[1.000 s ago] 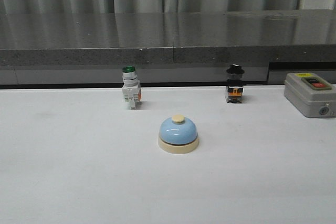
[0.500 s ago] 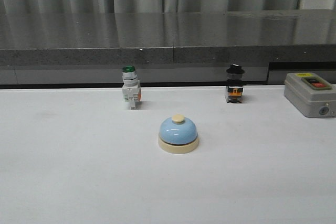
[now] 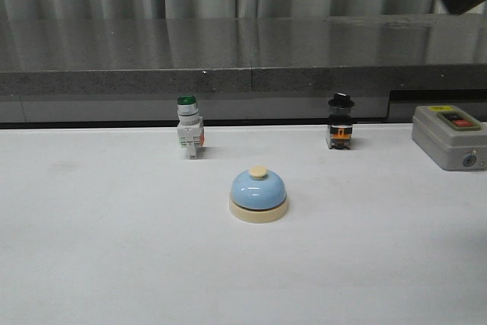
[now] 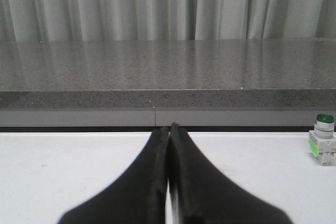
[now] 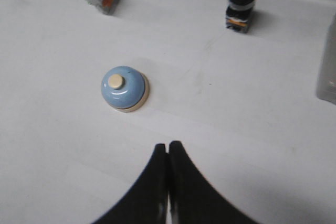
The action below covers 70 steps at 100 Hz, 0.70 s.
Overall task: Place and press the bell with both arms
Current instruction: 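Move the closed right gripper over the bell and press its button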
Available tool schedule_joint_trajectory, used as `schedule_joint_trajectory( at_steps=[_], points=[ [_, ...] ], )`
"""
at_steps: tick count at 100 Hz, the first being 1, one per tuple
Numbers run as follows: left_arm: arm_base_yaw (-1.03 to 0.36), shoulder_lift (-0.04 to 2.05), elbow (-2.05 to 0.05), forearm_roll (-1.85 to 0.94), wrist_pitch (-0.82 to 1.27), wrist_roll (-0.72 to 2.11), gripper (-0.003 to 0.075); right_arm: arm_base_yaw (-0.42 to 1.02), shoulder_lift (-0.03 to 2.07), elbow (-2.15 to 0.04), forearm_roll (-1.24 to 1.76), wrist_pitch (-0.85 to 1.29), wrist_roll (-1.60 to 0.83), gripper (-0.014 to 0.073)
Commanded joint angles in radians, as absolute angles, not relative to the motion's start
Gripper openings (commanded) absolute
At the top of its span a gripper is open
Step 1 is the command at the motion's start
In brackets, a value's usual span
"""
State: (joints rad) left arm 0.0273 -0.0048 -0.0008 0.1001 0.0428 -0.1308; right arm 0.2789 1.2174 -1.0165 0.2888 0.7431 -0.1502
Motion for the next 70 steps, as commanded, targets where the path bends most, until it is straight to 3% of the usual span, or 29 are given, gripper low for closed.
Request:
schedule_joint_trajectory(
  at_steps=[1,32,70],
  points=[
    [0.020,-0.035,0.043,0.099,-0.038,-0.141,-0.0020,0.331,1.298,-1.095,0.314,0.690,-0.170,-0.0060],
    [0.020,-0.035,0.043,0.099,-0.038,-0.141,-0.0020,0.448,1.613,-1.268,0.299,0.688,-0.175,-0.0060],
    [0.020,-0.035,0.043,0.099,-0.038,-0.141,-0.0020,0.495,1.823,-1.431,0.290,0.702,-0.175,-0.0060]
  ],
)
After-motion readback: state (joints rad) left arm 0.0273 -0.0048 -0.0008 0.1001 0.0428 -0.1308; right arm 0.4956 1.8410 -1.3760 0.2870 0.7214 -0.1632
